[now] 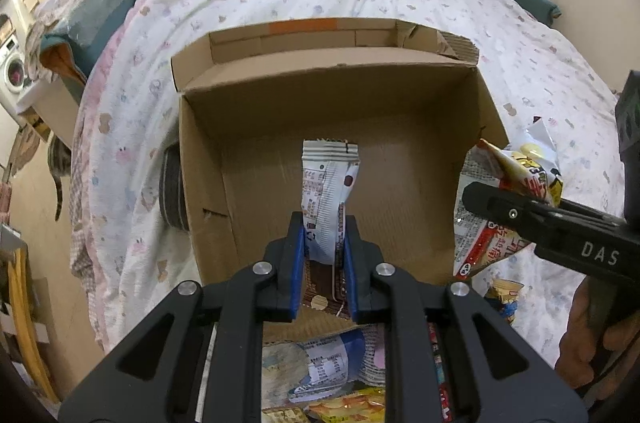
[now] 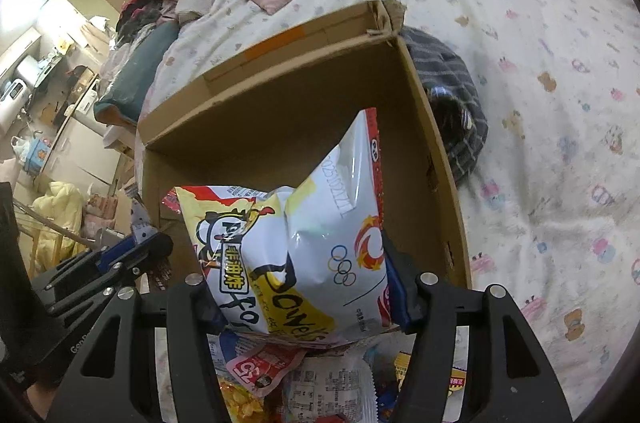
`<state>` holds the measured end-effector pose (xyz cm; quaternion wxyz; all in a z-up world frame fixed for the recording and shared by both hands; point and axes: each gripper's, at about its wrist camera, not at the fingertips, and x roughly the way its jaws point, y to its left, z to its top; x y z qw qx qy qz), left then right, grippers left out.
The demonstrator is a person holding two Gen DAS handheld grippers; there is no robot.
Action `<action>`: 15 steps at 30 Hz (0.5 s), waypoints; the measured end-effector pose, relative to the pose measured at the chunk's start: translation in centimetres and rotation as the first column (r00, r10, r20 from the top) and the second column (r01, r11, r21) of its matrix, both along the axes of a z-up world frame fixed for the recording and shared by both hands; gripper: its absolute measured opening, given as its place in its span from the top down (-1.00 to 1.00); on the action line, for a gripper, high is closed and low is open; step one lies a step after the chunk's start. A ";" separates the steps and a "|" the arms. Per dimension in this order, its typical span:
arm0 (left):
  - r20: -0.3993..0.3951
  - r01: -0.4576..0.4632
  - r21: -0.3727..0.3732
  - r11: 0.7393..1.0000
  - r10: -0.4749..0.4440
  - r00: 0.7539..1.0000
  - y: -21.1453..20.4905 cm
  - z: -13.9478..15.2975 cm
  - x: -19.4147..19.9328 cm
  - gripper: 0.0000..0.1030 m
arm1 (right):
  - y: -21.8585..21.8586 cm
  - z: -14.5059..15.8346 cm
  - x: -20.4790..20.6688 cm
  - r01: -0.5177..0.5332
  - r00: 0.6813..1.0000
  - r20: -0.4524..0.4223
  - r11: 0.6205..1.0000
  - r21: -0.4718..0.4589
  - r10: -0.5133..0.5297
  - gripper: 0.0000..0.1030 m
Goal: Organize snacks
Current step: 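Carry both snacks over the box and release them inside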
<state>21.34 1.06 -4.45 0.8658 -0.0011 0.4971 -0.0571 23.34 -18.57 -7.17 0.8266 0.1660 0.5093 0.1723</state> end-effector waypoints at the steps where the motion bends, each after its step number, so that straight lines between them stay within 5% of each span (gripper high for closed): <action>1: -0.001 -0.002 -0.002 1.000 0.002 1.000 0.0 0.0 0.0 0.71 | 0.0 -0.1 0.0 0.000 1.000 -0.006 1.000 0.006 0.000 -0.21; 12: 0.010 0.008 -0.021 1.000 -0.007 1.000 0.1 0.6 -0.2 0.67 | 0.0 0.0 0.0 0.018 1.000 -0.003 1.000 0.006 -0.018 -0.35; 13: 0.009 0.008 -0.024 1.000 -0.008 1.000 0.2 0.6 -0.2 0.62 | -0.1 0.1 0.0 0.020 1.000 0.002 1.000 0.005 -0.020 -0.38; 15: 0.015 0.006 -0.021 1.000 -0.006 1.000 0.2 0.7 -0.2 0.06 | -0.2 0.2 -0.1 0.023 1.000 0.008 1.000 0.017 -0.023 -0.65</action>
